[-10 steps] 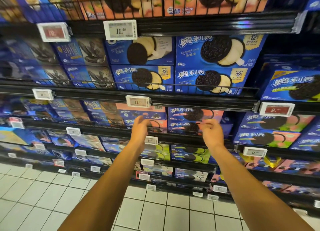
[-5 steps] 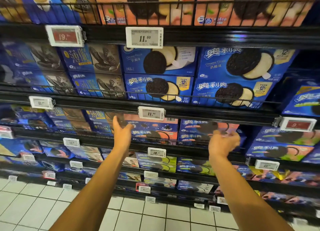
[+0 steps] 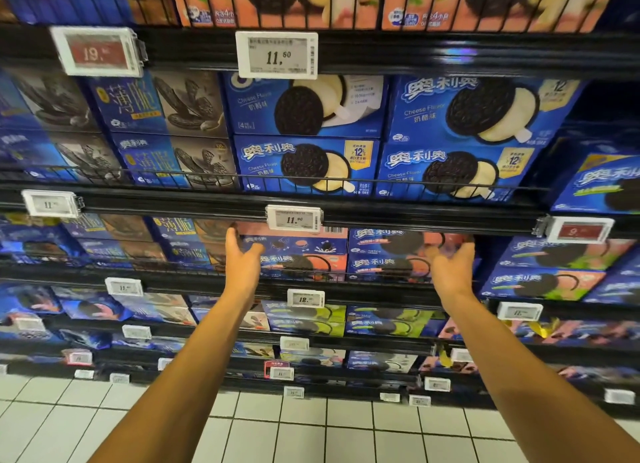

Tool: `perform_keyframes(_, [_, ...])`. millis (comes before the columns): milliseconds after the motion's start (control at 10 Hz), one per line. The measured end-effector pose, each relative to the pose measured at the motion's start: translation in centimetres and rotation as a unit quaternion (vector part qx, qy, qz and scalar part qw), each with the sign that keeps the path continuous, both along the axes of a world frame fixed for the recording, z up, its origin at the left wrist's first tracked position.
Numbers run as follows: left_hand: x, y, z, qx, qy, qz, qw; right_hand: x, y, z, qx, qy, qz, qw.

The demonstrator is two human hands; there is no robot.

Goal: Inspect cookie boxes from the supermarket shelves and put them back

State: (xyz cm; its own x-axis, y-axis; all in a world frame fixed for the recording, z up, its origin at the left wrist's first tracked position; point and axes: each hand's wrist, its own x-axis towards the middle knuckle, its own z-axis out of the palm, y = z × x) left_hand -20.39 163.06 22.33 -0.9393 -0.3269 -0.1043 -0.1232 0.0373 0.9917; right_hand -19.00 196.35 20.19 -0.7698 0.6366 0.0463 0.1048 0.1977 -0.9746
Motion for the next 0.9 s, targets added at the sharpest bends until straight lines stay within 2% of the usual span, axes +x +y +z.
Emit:
perform_keyframes(300, [0.2, 0.7, 0.3, -0.034, -0.008, 0.008, 0.999, 0.1, 0.9, 1.4, -0.053, -0.044, 0.012, 0.998])
perform_keyframes(400, [0.5, 1.2, 0.5, -0.028, -0.016, 0.015, 0.999, 0.2, 1.4, 1.6, -0.058, -0.068, 0.024, 0.996])
perform_keyframes(600, [2.5, 3.3, 1.7, -0.003, -0.023, -0.003, 1.0, 2.0, 2.4, 2.4, -0.071, -0.06, 0.072, 0.993])
perform_keyframes(700, [4.6, 4.8, 2.3, 0.008, -0.05, -0.059, 0.997, 4.2, 2.9, 3.3, -0.093, -0.048, 0.124, 0.987])
perform_keyframes(900, [10.3, 8.4, 4.5, 0.016, -0.027, -0.151, 0.988, 10.1, 3.8, 6.0, -0.117, -0.022, 0.176, 0.977])
